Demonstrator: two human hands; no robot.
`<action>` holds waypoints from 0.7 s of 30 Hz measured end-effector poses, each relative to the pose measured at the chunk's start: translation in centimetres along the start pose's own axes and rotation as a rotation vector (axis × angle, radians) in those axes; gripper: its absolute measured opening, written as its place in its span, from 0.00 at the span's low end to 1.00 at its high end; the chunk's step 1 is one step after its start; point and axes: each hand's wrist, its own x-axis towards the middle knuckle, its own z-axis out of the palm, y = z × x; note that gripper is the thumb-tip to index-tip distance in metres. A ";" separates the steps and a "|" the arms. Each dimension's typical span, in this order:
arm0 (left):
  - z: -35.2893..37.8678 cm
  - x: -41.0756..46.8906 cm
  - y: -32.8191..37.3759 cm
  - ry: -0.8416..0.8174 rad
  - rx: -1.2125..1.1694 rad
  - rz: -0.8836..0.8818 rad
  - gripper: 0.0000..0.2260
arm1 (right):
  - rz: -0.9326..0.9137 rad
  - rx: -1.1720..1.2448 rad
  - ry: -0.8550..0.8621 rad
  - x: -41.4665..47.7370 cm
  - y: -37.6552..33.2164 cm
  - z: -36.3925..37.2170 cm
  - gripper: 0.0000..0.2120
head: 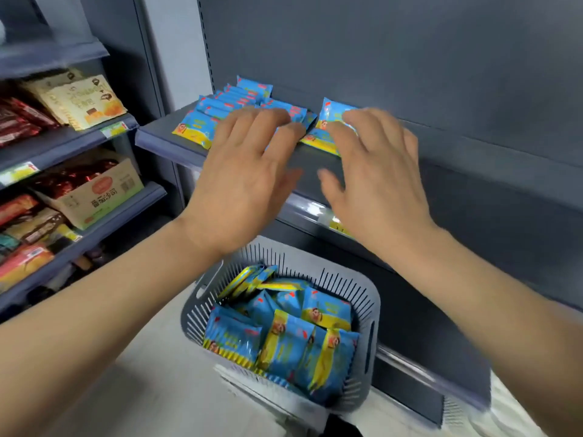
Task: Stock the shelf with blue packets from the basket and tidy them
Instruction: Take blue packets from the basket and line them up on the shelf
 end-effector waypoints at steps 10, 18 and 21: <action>7.5 -13.0 -1.2 -0.616 -0.180 -0.041 0.16 | 0.033 0.060 -0.533 -10.4 -2.1 10.5 0.16; 13.0 -19.1 -2.1 -1.042 -0.127 -0.070 0.17 | 0.155 0.122 -1.013 -15.2 -2.3 17.7 0.25; 14.6 -20.6 -2.3 -1.186 -0.132 -0.076 0.18 | 0.188 0.168 -1.192 -16.8 -2.2 19.7 0.29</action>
